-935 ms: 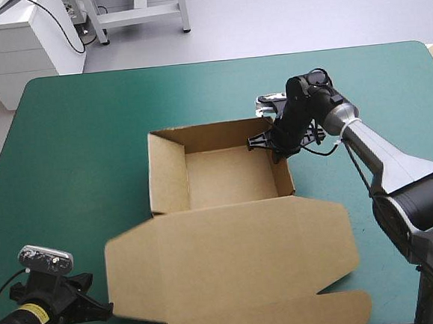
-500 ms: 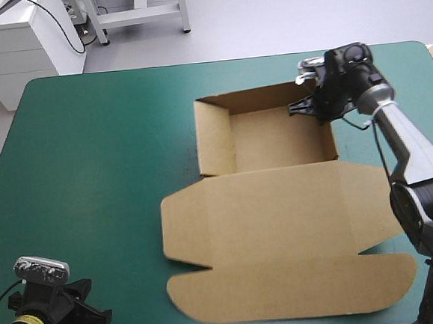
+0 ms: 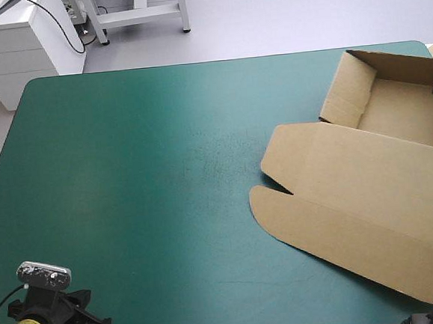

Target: Fold the box

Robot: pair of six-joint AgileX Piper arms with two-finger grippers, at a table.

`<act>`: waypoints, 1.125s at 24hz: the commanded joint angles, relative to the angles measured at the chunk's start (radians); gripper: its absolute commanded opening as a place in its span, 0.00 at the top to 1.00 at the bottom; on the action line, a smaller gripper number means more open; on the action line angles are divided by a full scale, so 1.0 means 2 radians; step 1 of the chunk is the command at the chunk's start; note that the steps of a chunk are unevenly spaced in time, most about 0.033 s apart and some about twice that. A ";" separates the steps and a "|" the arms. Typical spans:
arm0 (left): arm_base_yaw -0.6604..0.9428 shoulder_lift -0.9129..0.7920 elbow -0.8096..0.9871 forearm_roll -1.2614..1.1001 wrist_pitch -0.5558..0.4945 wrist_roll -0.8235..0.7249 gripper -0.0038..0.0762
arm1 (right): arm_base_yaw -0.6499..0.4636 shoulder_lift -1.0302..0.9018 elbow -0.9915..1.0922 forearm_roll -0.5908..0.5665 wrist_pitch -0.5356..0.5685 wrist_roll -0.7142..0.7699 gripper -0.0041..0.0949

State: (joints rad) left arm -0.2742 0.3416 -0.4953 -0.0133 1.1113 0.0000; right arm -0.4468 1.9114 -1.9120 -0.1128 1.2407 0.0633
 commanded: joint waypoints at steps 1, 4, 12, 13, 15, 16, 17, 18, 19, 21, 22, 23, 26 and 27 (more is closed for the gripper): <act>-0.002 0.003 -0.013 -0.003 -0.021 -0.003 0.96 | -0.042 -0.033 -0.013 0.000 0.002 -0.007 0.96; -0.002 0.003 -0.013 -0.003 -0.021 -0.003 0.96 | -0.049 -0.033 -0.013 0.006 0.002 -0.007 0.77; -0.002 0.003 -0.013 -0.003 -0.021 -0.003 0.96 | -0.049 -0.034 -0.013 0.022 0.002 -0.038 0.62; -0.002 0.003 -0.013 -0.003 -0.021 -0.003 0.96 | -0.049 -0.036 -0.013 0.023 0.002 -0.037 0.62; -0.002 0.003 -0.013 -0.003 -0.022 -0.003 0.96 | -0.049 -0.040 -0.013 0.031 0.002 -0.037 0.62; -0.002 0.003 -0.013 -0.003 -0.022 -0.003 0.96 | -0.049 -0.044 -0.013 0.037 0.002 -0.038 0.62; -0.002 0.003 -0.013 -0.003 -0.022 -0.003 0.96 | -0.049 -0.048 -0.013 0.044 0.002 -0.038 0.63; -0.002 0.003 -0.013 -0.003 -0.022 -0.003 0.96 | -0.049 -0.052 -0.013 0.051 0.002 -0.043 0.63; -0.002 0.003 -0.013 -0.003 -0.022 -0.003 0.96 | -0.049 -0.058 -0.009 0.061 0.002 -0.057 0.63; -0.002 0.003 -0.013 -0.003 -0.022 0.000 0.96 | -0.049 -0.071 0.002 0.077 0.002 -0.089 0.66; -0.002 0.003 -0.013 -0.003 -0.022 0.000 0.96 | -0.048 -0.080 0.010 0.083 0.002 -0.090 0.70; -0.002 0.003 -0.013 -0.003 -0.022 0.000 0.96 | -0.048 -0.088 0.021 0.088 0.002 -0.089 0.76; -0.002 0.003 -0.013 -0.003 -0.022 0.000 0.96 | -0.047 -0.126 0.074 0.102 0.002 -0.105 0.98; -0.002 0.003 -0.013 -0.003 -0.022 0.000 0.96 | -0.047 -0.139 0.090 0.109 0.002 -0.113 0.96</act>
State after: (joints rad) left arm -0.2742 0.3416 -0.4953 -0.0133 1.1120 0.0000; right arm -0.5393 1.7533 -1.7933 0.0696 1.2424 -0.1126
